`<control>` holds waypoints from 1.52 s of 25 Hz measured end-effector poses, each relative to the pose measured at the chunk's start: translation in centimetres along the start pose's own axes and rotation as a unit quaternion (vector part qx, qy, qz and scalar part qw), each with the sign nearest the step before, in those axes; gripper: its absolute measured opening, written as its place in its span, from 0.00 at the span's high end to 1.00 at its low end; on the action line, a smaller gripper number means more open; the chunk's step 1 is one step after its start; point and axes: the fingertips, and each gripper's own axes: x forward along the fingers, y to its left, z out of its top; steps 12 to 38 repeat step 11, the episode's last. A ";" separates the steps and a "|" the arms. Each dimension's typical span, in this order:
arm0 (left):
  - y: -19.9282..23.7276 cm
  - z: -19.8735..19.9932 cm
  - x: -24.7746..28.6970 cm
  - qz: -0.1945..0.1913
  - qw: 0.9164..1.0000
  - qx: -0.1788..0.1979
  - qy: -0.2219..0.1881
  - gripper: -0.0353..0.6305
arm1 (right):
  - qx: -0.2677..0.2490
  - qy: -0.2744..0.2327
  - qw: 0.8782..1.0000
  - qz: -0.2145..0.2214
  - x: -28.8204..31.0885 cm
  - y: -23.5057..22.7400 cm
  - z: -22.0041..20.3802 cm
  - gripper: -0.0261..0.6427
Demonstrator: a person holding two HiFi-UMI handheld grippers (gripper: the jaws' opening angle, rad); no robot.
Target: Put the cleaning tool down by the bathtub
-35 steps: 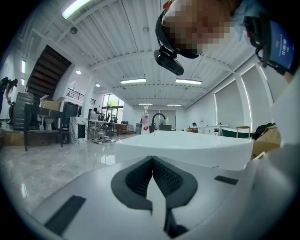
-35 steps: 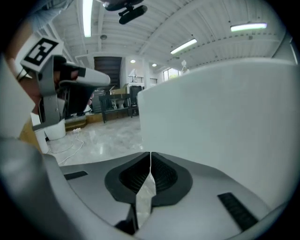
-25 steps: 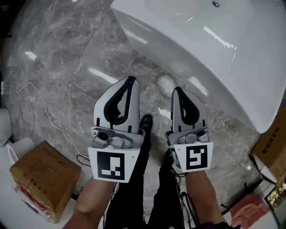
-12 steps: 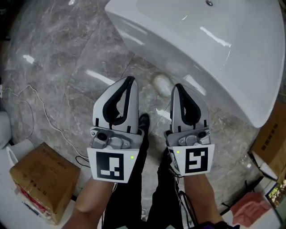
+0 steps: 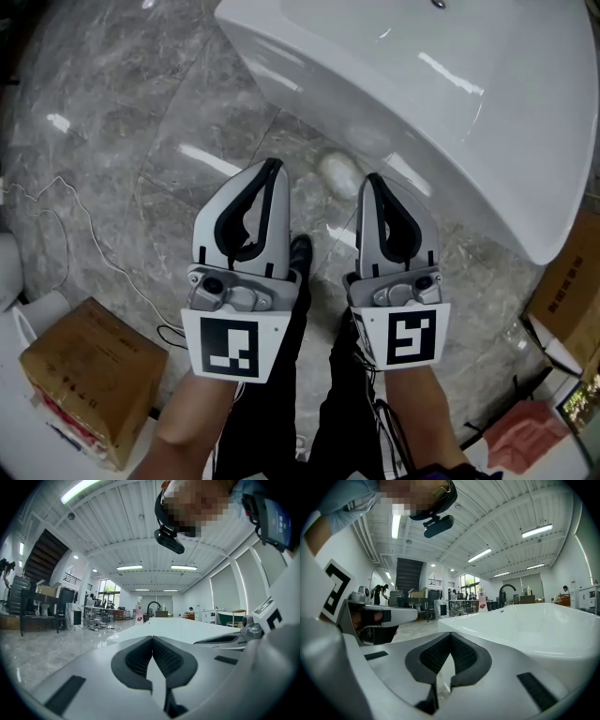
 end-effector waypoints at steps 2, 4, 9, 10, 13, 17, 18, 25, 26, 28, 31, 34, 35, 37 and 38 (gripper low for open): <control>0.0 -0.2 0.0 -0.001 1.000 0.000 0.001 0.92 | 0.001 0.001 1.000 0.000 0.0 0.1 -0.2 0.94; 0.1 -0.4 0.0 -0.001 1.000 0.001 0.002 0.92 | 0.002 0.001 1.000 0.001 0.1 0.1 -0.4 0.94; 0.3 -0.7 0.1 -0.002 1.000 0.001 0.004 0.92 | 0.003 -0.001 1.000 0.001 0.4 0.1 -0.7 0.94; 0.3 -0.8 0.2 -0.003 1.000 0.001 0.005 0.92 | 0.003 0.000 1.000 0.001 0.5 0.1 -0.8 0.94; 0.4 -0.8 0.3 -0.003 1.000 0.002 0.005 0.92 | 0.003 0.000 1.000 0.001 0.6 0.1 -0.8 0.94; 0.4 -0.8 0.3 -0.003 1.000 0.002 0.005 0.92 | 0.003 0.000 1.000 0.001 0.6 0.1 -0.8 0.94; 0.4 -0.8 0.3 -0.003 1.000 0.002 0.005 0.92 | 0.003 0.000 1.000 0.001 0.6 0.1 -0.8 0.94; 0.4 -0.8 0.3 -0.003 1.000 0.002 0.005 0.92 | 0.003 0.000 1.000 0.001 0.6 0.1 -0.8 0.94; 0.4 -0.8 0.3 -0.003 1.000 0.002 0.005 0.92 | 0.003 0.000 1.000 0.001 0.6 0.1 -0.8 0.94; 0.4 -0.8 0.3 -0.003 1.000 0.002 0.005 0.92 | 0.003 0.000 1.000 0.001 0.6 0.1 -0.8 0.94; 0.4 -0.8 0.3 -0.003 1.000 0.002 0.005 0.92 | 0.003 0.000 1.000 0.001 0.6 0.1 -0.8 0.94; 0.4 -0.8 0.3 -0.003 1.000 0.002 0.005 0.92 | 0.003 0.000 1.000 0.001 0.6 0.1 -0.8 0.94; 0.4 -0.8 0.3 -0.003 1.000 0.002 0.005 0.92 | 0.003 0.000 1.000 0.001 0.6 0.1 -0.8 0.94; 0.4 -0.8 0.3 -0.003 1.000 0.002 0.005 0.92 | 0.003 0.000 1.000 0.001 0.6 0.1 -0.8 0.94; 0.4 -0.8 0.3 -0.003 1.000 0.002 0.005 0.92 | 0.003 0.000 1.000 0.001 0.6 0.1 -0.8 0.94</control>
